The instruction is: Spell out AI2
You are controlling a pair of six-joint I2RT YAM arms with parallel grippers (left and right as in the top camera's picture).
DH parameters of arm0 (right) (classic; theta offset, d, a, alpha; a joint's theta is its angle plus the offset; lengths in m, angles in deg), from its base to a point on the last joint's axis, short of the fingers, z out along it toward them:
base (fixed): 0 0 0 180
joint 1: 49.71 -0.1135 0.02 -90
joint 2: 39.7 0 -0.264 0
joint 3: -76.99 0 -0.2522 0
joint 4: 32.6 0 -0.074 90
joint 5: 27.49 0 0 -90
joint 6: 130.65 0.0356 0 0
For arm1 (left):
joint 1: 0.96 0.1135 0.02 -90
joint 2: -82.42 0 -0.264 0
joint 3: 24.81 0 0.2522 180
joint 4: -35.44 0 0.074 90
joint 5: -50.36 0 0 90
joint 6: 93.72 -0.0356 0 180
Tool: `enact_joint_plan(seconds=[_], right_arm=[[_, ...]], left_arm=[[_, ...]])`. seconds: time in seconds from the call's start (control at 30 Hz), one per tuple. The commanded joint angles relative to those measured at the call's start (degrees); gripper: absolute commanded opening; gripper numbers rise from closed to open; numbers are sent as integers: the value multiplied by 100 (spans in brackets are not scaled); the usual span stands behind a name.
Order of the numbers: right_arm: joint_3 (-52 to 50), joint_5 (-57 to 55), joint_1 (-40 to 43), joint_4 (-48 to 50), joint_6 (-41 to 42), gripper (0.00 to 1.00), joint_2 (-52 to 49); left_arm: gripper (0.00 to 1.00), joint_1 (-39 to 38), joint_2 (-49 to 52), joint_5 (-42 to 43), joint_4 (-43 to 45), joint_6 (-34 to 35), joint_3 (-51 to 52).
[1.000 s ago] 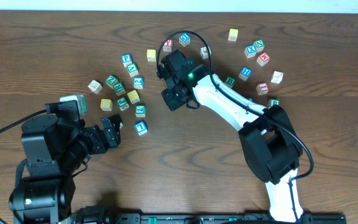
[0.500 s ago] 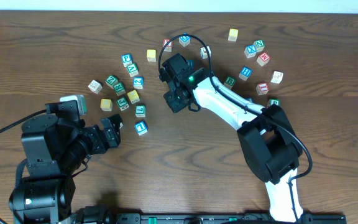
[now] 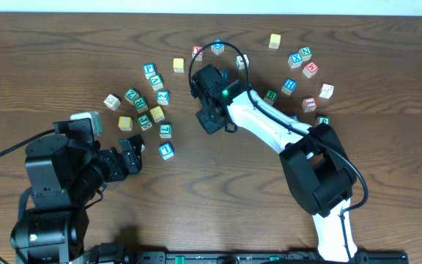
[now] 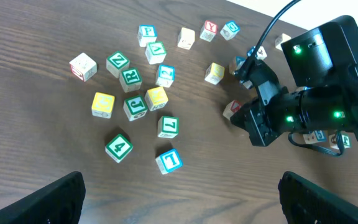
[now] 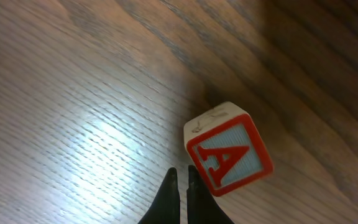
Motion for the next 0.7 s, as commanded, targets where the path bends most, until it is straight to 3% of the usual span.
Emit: enact_joint_plan(seconds=[0.0, 0.67], right_arm=[[-35, -293, -9, -57, -72, 1, -87], [-35, -409, -20, -225, -201, 1, 157]], left_arm=[[98, -7, -4, -57, -17, -118, -79], [98, -7, -4, -57, -17, -118, -79]])
